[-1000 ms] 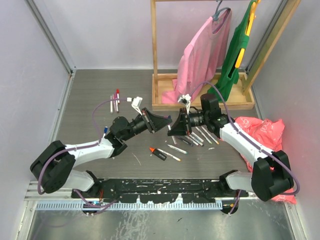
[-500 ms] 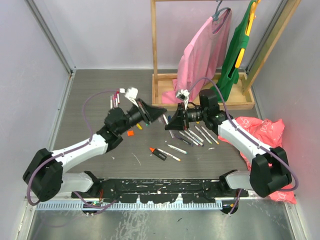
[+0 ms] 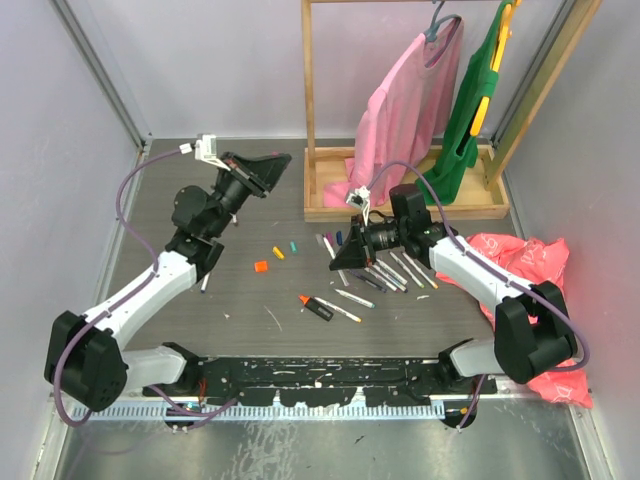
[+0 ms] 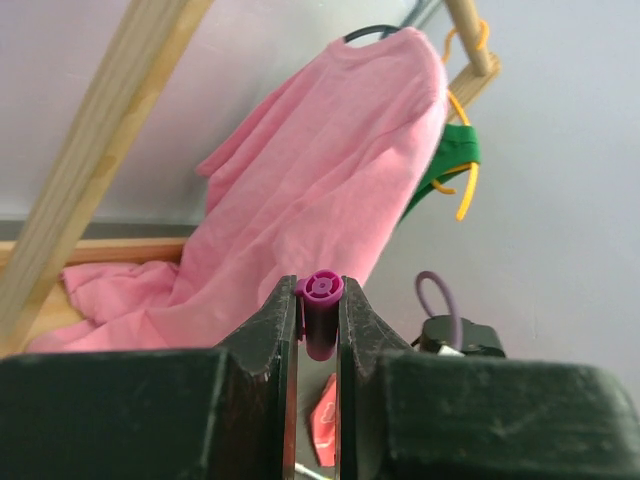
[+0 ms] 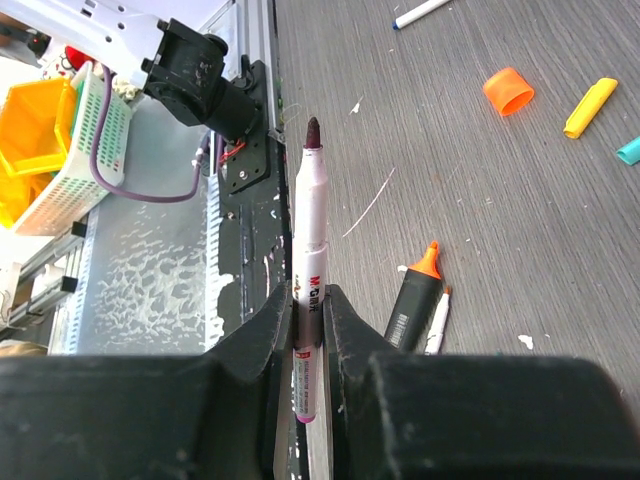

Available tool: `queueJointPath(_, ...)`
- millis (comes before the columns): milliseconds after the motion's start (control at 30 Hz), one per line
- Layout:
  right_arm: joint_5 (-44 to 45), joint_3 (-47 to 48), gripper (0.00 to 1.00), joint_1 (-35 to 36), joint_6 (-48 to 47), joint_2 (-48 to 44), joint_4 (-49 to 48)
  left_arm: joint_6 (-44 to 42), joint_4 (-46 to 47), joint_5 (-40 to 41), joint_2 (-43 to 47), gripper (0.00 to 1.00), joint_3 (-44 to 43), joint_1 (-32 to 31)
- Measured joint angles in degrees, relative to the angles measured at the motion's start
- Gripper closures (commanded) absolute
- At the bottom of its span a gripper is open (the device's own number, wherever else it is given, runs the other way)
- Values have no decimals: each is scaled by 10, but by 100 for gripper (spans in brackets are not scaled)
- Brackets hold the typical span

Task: Open the pen caps
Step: Place the pen cap at the center of the board, then place the pen at the center of the board.

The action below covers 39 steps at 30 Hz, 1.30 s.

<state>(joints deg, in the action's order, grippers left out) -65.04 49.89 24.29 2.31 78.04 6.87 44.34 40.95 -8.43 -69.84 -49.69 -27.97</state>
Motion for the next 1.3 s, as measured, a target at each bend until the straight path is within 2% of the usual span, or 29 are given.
queueJointPath(333, 7, 0, 99, 0, -10, 0, 5, 40, -50, -57, 2, 100, 56, 83)
queueJointPath(567, 10, 0, 99, 0, -10, 0, 5, 63, -82, -103, -11, 100, 113, 117)
queueJointPath(700, 15, 0, 99, 5, -7, 0, 5, 60, -133, -108, -9, 99, 137, 127)
queueJointPath(867, 33, -13, 99, 23, 16, 0, -16, 38, -250, -87, 19, 98, 139, 131)
queueJointPath(1000, 83, -23, 99, 73, 47, 2, -30, 12, -353, -45, 66, 97, 144, 131)
queueJointPath(1100, 144, -22, 99, 141, 71, 13, -38, -4, -424, 0, 100, 96, 157, 131)
queueJointPath(1300, 292, 33, 99, 256, 143, 109, -9, -18, -533, 74, 120, 97, 176, 131)
